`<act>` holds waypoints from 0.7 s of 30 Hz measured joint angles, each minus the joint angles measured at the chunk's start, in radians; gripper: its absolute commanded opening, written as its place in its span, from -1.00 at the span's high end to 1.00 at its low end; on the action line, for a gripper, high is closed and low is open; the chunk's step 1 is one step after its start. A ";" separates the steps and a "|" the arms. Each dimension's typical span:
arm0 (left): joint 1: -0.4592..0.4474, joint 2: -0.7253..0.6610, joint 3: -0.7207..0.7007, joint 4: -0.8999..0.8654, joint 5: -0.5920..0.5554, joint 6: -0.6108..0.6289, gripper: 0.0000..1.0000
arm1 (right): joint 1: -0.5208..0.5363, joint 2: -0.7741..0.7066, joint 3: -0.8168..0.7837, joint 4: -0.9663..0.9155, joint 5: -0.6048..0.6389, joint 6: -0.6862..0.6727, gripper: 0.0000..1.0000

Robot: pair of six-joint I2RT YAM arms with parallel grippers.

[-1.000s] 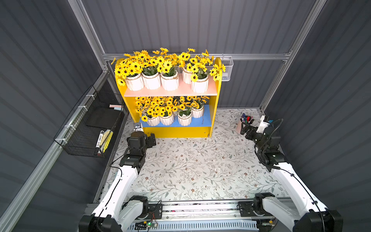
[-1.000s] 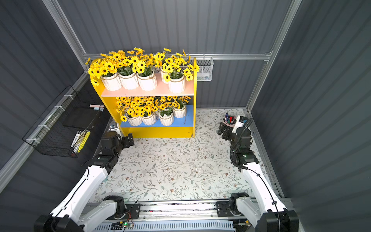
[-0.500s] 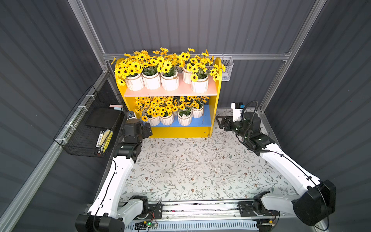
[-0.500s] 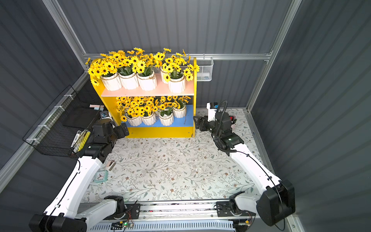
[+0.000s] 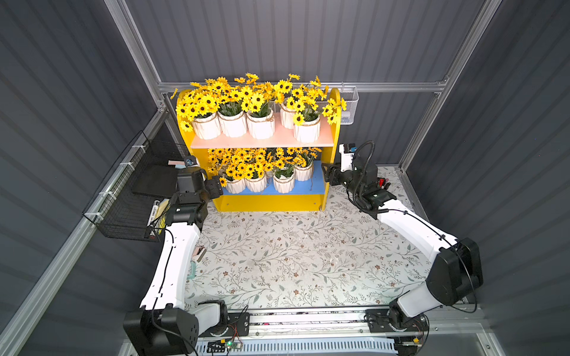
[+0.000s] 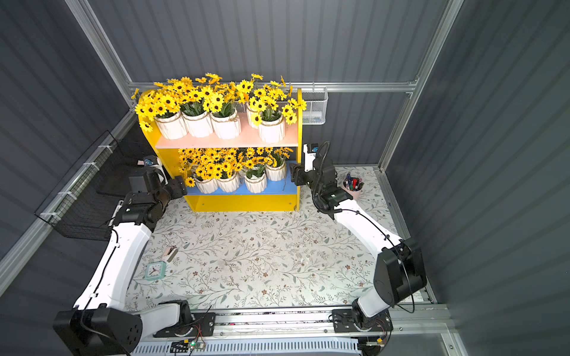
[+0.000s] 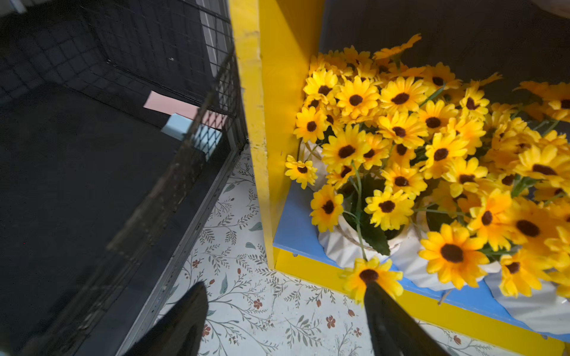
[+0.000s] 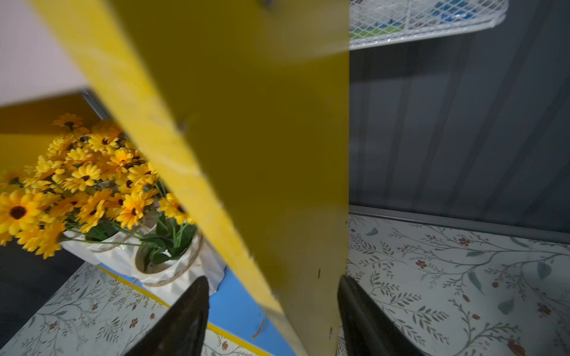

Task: Take the sunflower pots off the shelves
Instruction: Move the shelf to the center of the board.

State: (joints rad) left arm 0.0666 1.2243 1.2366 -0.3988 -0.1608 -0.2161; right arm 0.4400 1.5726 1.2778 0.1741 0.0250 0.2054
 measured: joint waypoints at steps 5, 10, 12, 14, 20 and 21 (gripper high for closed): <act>0.000 0.003 0.000 0.001 0.028 0.006 -0.63 | 0.000 0.044 0.000 0.048 0.043 -0.013 -0.06; 0.001 0.005 0.000 0.002 0.036 0.007 -0.64 | 0.004 0.074 0.000 0.108 0.076 -0.025 0.28; 0.003 0.005 0.000 0.003 0.039 0.007 -0.66 | 0.011 0.081 0.000 0.127 0.085 -0.012 0.42; 0.003 0.005 0.000 0.008 0.042 0.007 -0.67 | 0.024 0.082 -0.003 0.134 0.126 -0.002 0.55; 0.003 0.004 -0.006 0.009 0.042 0.010 -0.70 | 0.035 0.085 -0.009 0.156 0.164 0.004 1.00; 0.003 0.004 -0.006 0.009 0.042 0.010 -0.70 | 0.035 0.085 -0.010 0.159 0.170 0.003 1.00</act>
State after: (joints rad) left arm 0.0696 1.2285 1.2301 -0.3897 -0.1184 -0.2058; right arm 0.4755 1.6581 1.2678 0.3328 0.1951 0.2089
